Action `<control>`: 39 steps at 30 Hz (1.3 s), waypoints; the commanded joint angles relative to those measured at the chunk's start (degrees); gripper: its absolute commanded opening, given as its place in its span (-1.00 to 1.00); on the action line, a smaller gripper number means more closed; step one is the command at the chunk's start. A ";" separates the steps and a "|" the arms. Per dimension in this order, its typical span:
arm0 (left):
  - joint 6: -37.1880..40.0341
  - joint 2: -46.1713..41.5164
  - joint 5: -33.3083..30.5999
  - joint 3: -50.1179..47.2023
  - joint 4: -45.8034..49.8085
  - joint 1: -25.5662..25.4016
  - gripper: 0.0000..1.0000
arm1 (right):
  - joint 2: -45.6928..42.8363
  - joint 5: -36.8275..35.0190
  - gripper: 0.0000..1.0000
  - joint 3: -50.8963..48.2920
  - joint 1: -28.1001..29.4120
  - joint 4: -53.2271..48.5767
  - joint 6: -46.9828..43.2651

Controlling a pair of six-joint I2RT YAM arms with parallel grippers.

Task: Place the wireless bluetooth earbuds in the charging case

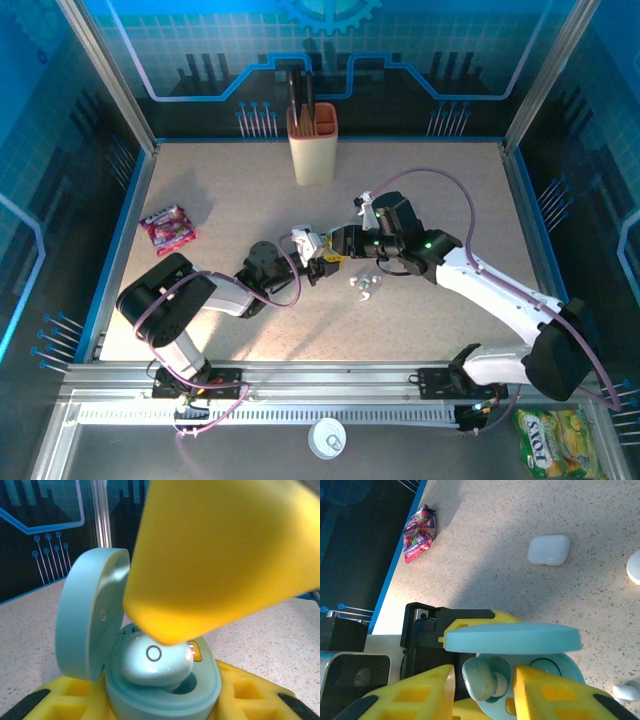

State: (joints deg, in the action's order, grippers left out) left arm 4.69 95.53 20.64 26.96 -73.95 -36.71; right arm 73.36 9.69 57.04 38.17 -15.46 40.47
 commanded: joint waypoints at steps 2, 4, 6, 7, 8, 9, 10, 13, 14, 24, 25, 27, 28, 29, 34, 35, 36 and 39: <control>1.11 -1.22 -0.78 1.43 -3.47 -0.15 -0.75 | -1.86 0.94 -0.28 -0.35 -0.56 -0.25 -1.98; 1.08 -1.22 -0.70 1.43 -3.44 -0.18 -0.76 | -1.49 1.18 -0.27 -0.24 -0.51 -0.53 -1.97; 1.24 -1.22 -0.78 1.43 -3.39 -0.13 -0.76 | -1.21 1.79 -0.27 0.00 -0.58 -0.40 -1.99; 1.37 -1.22 -0.83 1.43 -3.32 -0.18 -0.76 | -1.01 2.02 -0.27 -0.06 -0.57 -0.30 -1.97; 1.51 -1.26 -0.87 1.35 -3.13 -0.16 -0.76 | -0.79 2.18 -0.27 0.02 -0.56 -0.19 -1.98; 1.57 -1.38 -0.78 1.38 -3.01 -0.16 -0.76 | -0.45 2.47 -0.29 0.33 -0.56 -0.43 -1.97; 1.55 -1.52 -0.67 1.38 -2.93 -0.20 -0.76 | -0.10 2.68 -0.30 0.59 -0.49 -0.74 -2.05; 1.50 -1.92 -0.39 1.36 -2.34 -0.19 -0.75 | 0.70 3.04 -0.35 0.89 -0.54 -0.80 -1.98; 1.62 -1.97 -0.43 1.34 -2.32 -0.20 -0.75 | 0.82 3.18 -0.35 0.95 -0.56 -0.69 -1.95; 1.41 -1.57 -0.52 1.65 -2.61 -0.18 -0.75 | 1.34 3.74 -0.47 1.09 -0.47 -1.77 -1.55; 1.47 -1.61 -0.55 1.69 -2.60 -0.23 -0.75 | 1.41 3.52 -0.47 1.02 -0.47 -1.86 -1.49; 1.55 -1.74 -0.47 1.76 -2.56 -0.20 -0.76 | 1.48 3.15 -0.52 0.98 -0.47 -2.04 -1.31; 1.50 -1.79 -0.44 1.69 -2.61 -0.21 -0.75 | 1.44 2.85 -0.53 1.13 -0.42 -2.20 -1.27; 1.55 -1.83 -0.43 1.69 -2.59 -0.28 -0.76 | 1.45 2.56 -0.53 1.26 -0.47 -2.36 -1.12; 2.11 -1.53 -1.12 1.44 -2.76 -0.18 -0.75 | 0.79 2.30 -0.52 1.79 -0.38 -2.53 -1.26; 2.17 -1.33 -1.34 1.36 -2.94 -0.21 -0.76 | 0.47 2.20 -0.49 1.79 -0.29 -2.58 -1.43; 2.17 -1.17 -1.71 1.26 -3.31 -0.20 -0.76 | 0.02 2.01 -0.43 1.84 -0.23 -2.70 -1.60; 1.60 -0.53 -2.52 1.10 -4.52 -0.08 -0.76 | -1.64 1.56 -0.32 1.36 -0.25 -2.64 -1.98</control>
State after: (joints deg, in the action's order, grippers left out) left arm 5.10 95.26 19.51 26.96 -74.15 -36.71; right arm 73.84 12.01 57.43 38.17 -16.34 39.00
